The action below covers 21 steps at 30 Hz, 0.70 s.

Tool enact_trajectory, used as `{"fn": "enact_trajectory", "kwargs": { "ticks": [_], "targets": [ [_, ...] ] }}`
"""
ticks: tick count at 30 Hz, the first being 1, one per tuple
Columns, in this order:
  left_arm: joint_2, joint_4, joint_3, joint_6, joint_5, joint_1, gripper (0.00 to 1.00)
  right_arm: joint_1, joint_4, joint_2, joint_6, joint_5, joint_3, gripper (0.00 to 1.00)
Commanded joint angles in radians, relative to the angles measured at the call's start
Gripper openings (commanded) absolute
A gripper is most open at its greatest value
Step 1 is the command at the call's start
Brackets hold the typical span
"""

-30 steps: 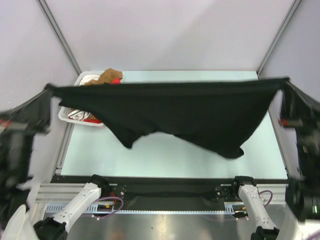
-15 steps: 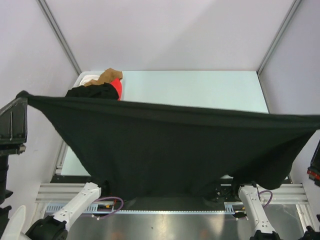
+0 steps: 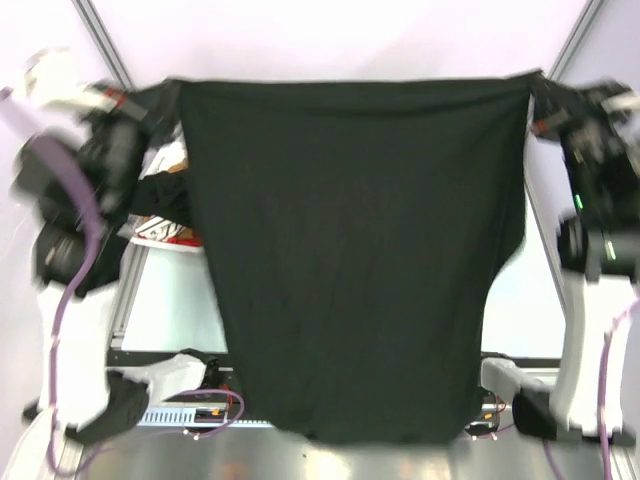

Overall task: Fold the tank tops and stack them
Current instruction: Flatten the tank top out

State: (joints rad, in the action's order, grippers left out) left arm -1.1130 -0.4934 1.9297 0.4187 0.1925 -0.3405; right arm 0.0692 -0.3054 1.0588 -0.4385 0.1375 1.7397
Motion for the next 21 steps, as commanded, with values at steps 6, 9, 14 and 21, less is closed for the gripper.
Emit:
{"fn": "enact_trajectory", "kwargs": {
  "ticks": [6,9,14,21],
  "targets": [
    [-0.074,0.127,0.192,-0.075,0.053,0.021,0.0,0.05,0.106,0.161,-0.089,0.053,0.239,0.0],
    [-0.079,0.083,0.277,-0.096,0.067,0.021,0.0,0.087,0.043,0.181,-0.097,0.103,0.346,0.0],
    [0.026,0.079,0.2,-0.063,0.022,0.02,0.0,0.118,0.012,0.087,-0.091,0.114,0.34,0.0],
    [0.16,0.056,0.149,-0.044,0.004,0.021,0.0,0.113,-0.123,-0.051,-0.043,0.096,0.408,0.0]
  ]
}}
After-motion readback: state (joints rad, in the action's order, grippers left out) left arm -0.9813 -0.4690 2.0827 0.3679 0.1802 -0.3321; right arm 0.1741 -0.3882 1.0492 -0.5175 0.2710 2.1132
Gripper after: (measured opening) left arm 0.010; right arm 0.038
